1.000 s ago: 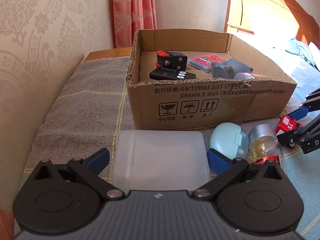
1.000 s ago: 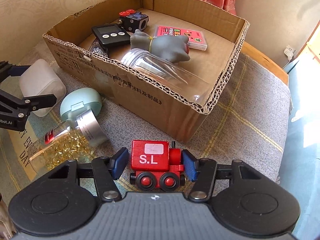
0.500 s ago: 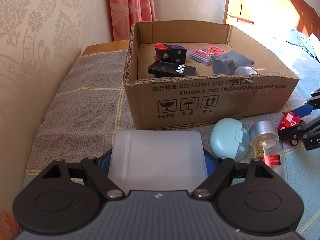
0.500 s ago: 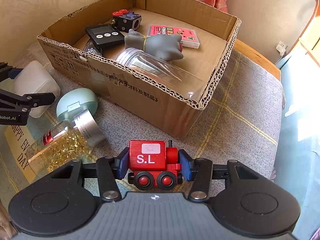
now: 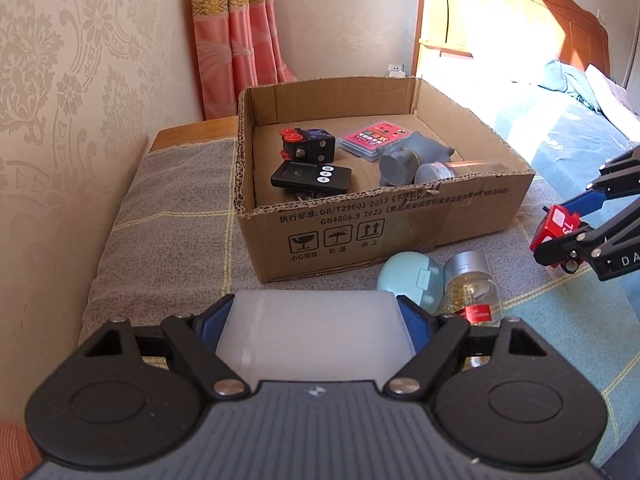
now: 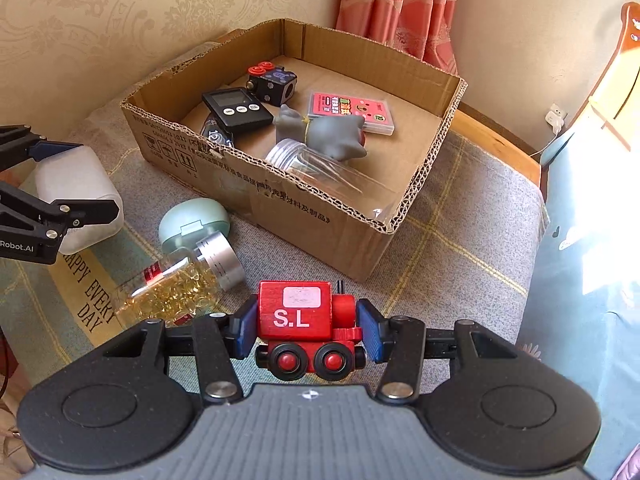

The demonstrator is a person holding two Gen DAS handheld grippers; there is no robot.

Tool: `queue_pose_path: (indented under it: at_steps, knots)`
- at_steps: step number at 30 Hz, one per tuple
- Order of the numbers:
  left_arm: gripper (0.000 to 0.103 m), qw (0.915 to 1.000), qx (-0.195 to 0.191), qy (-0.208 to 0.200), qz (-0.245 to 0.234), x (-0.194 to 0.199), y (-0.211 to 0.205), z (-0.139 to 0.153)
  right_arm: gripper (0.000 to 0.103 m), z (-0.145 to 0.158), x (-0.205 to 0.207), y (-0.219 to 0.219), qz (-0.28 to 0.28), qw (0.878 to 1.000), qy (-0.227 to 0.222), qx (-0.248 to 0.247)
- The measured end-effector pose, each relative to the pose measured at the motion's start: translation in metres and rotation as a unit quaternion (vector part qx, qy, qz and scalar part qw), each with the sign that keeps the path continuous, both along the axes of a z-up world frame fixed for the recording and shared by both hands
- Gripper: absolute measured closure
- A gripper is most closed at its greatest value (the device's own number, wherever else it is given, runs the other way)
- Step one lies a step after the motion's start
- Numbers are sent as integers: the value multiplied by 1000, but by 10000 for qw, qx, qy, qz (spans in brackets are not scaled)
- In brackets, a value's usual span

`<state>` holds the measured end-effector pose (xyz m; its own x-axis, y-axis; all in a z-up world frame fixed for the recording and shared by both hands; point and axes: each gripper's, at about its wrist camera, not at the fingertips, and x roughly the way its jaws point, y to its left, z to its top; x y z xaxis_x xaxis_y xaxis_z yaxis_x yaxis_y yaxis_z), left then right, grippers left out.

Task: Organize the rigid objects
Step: 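Carry the train and bottle into the box and open both grippers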

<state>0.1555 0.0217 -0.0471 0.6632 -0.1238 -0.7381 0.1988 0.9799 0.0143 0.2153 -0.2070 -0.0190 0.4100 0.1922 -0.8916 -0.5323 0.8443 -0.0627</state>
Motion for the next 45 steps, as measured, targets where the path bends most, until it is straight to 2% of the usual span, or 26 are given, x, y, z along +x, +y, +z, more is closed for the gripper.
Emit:
queue_pose_path:
  at_steps: [4, 8, 17, 18, 20, 21, 22, 24, 36, 45]
  knots:
    - [20, 9998, -15, -156, -77, -3, -1, 12, 47, 28, 3, -2, 20, 9995, -303, 126]
    - [20, 9997, -1, -243, -92, -3, -3, 17, 47, 49, 25, 0, -6, 9980, -604, 207]
    - [20, 9995, 8, -317, 38, 2, -2, 22, 46, 52, 112, 21, -241, 9968, -676, 340]
    - [20, 9994, 17, -330, 46, 3, -2, 23, 40, 51, 119, 22, -337, 9962, -717, 363]
    - [20, 9994, 17, -347, 60, 5, -2, 24, 18, 49, 129, 22, -437, 9954, -740, 422]
    - [20, 9993, 19, -365, 55, 6, -1, 25, 13, 49, 131, 21, -476, 9948, -744, 508]
    - [20, 9993, 25, -380, 49, 6, -1, 26, 7, 49, 131, 19, -524, 9939, -749, 616]
    - [20, 9992, 39, -402, 23, 9, -2, 27, 0, 50, 127, 17, -583, 9926, -759, 740]
    - [20, 9980, 78, -621, -76, 33, -8, 44, 0, 39, 85, 10, -1070, 9908, -560, 609]
    - [20, 9978, 56, -661, 62, 73, -18, 55, 0, 25, 31, 6, -1758, 9812, -670, 424]
